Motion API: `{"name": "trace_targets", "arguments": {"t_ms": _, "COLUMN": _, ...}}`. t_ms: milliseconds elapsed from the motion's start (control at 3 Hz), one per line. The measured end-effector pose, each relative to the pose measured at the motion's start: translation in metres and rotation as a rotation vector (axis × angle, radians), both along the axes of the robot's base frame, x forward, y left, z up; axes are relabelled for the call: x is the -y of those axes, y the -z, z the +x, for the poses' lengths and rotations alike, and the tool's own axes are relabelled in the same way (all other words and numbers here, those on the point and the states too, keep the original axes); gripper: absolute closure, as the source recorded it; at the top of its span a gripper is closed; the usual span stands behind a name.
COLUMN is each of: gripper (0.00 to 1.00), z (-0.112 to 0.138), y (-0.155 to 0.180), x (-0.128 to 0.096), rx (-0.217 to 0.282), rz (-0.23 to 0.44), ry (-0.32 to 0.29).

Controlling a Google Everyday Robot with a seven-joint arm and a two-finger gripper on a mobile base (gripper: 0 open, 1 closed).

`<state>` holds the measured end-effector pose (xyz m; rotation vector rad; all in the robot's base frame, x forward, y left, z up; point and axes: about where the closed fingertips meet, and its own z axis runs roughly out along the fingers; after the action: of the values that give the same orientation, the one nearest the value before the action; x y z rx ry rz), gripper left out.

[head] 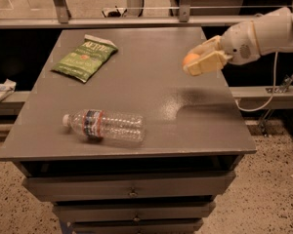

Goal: Move orange near water bottle

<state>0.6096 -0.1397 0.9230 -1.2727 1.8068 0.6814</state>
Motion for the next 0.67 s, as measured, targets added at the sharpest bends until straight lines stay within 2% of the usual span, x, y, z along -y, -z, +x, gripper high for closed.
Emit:
{"name": "trace_targets", "arguments": {"t_ms": 333, "gripper": 1.00, "z": -0.059, "y": 0.010, "x": -0.020, "rx": -0.055, "rz": 0.064, "ry": -0.101}}
{"name": "trace_targets", "arguments": {"t_ms": 667, "gripper": 1.00, "z": -0.092, "y": 0.022, "x": -0.041, "rx": -0.080, "rz": 0.096, "ry": -0.167}}
